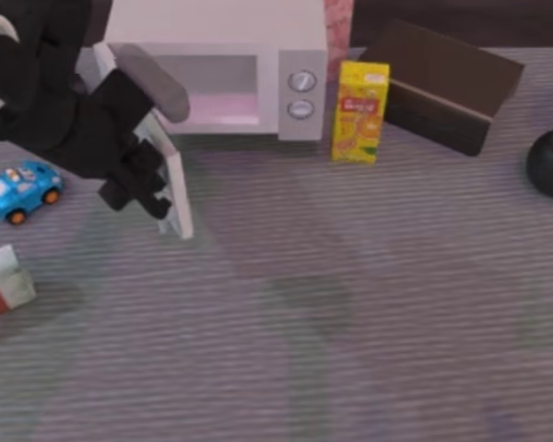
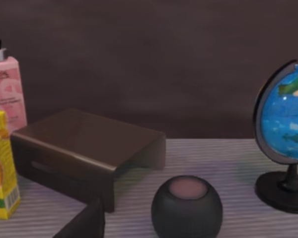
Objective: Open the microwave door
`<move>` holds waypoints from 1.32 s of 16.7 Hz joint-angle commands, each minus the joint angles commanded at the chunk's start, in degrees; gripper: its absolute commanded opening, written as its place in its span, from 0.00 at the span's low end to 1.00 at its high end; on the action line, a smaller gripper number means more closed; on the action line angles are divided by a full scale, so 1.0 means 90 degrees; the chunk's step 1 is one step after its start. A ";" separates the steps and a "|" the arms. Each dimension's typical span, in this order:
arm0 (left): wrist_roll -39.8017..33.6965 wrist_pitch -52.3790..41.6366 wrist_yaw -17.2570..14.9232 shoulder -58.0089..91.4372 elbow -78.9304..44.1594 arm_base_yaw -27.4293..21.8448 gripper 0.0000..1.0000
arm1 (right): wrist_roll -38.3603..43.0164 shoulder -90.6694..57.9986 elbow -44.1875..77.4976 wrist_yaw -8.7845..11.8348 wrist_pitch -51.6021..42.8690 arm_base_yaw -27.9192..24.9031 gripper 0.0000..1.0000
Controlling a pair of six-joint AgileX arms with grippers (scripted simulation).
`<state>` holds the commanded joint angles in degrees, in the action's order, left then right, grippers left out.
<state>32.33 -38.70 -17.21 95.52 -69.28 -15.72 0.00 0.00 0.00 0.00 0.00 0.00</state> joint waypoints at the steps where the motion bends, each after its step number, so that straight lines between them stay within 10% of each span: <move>1: 0.0102 -0.0027 -0.0055 -0.0017 0.0008 0.0045 0.00 | 0.0000 0.0000 0.0000 0.0000 0.0000 0.0000 1.00; 22: 0.0171 -0.0042 -0.0091 -0.0032 0.0011 0.0073 0.00 | 0.0000 0.0000 0.0000 0.0000 0.0000 0.0000 1.00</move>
<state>33.86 -39.07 -18.04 95.23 -69.18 -15.07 0.00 0.00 0.00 0.00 0.00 0.00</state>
